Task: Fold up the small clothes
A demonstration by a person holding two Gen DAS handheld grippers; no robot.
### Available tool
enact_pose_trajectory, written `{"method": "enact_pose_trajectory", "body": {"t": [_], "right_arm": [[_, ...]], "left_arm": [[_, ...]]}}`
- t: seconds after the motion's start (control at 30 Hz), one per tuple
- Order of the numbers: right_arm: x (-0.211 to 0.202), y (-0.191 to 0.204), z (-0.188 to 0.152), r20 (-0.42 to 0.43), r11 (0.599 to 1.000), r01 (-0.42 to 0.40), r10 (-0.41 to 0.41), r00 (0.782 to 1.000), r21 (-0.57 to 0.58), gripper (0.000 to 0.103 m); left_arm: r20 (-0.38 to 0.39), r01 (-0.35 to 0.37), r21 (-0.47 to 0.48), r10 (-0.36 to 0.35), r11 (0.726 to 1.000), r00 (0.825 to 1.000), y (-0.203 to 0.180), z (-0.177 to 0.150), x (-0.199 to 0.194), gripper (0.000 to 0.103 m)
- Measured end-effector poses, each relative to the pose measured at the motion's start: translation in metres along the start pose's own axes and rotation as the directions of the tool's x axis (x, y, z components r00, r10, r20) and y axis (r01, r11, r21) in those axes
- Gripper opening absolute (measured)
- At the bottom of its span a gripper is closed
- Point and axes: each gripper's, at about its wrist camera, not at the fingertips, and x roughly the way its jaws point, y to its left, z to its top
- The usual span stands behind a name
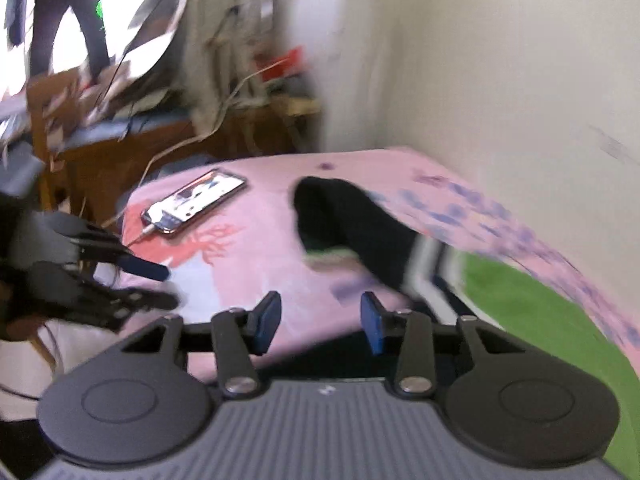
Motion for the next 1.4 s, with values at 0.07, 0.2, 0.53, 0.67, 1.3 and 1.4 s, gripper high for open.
{"method": "enact_pose_trajectory", "body": {"t": [0.07,0.2,0.53,0.67,1.3,1.4], "right_arm": [[0.043,0.009,0.013,-0.032,0.999,-0.027,0.026,0.999,-0.047,0.032],[0.122,0.018,0.030,-0.098,0.997,-0.005,-0.003,0.995,-0.081,0.043],[0.128,0.013,0.117,0.127,0.961,-0.155,0.128,0.984,0.231,0.004],[0.044,-0.049,0.121,0.308,0.930,-0.142,0.032,0.951,0.339,0.004],[-0.263,-0.203,-0.318,0.080,0.147,-0.007,-0.499,0.863,0.989,0.056],[-0.299,-0.193,-0.336,0.025,0.106,0.042,-0.564,0.826,0.994,0.056]], "left_arm": [[0.016,-0.011,-0.023,0.012,1.000,1.000,0.015,-0.006,-0.010,0.038],[0.021,-0.015,-0.119,0.017,0.993,1.000,0.040,-0.014,-0.021,0.039],[0.021,-0.019,-0.218,0.025,0.976,0.999,0.069,-0.016,-0.022,0.039],[0.057,0.016,-0.211,-0.004,0.977,0.998,0.060,-0.005,-0.017,0.039],[-0.005,0.291,-0.061,-0.292,0.955,0.956,-0.128,0.197,0.175,0.052],[-0.069,0.281,-0.040,-0.283,0.959,0.957,-0.157,0.206,0.217,0.017]]}}
